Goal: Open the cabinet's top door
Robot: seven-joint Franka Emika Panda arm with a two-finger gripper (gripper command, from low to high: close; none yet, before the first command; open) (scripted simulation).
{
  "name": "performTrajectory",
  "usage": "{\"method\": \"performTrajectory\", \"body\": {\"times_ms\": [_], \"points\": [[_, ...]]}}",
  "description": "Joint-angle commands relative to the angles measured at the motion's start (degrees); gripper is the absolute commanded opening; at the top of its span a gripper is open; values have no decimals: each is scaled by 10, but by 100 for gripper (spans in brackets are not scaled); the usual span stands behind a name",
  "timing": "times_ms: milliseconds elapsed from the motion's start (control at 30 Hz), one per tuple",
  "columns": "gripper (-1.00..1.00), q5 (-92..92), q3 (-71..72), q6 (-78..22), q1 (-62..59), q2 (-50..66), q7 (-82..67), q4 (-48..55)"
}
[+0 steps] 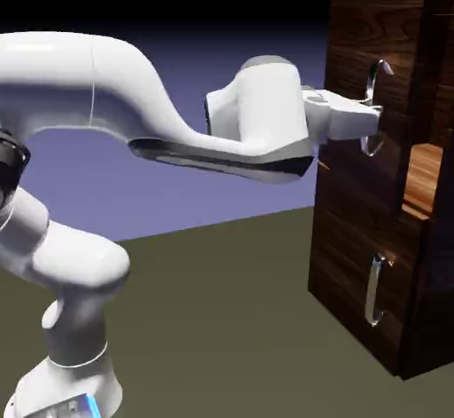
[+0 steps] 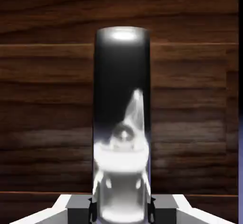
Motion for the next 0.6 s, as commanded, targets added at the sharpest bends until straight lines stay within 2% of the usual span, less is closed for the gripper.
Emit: {"method": "performTrajectory", "body": {"times_ms": [0, 367, 567], "points": [[-100, 11, 19, -6, -21, 1, 0, -10], [-100, 144, 237, -45, -248, -12, -1, -94], [-100, 293, 336, -120, -308, -69, -82, -160]]}}
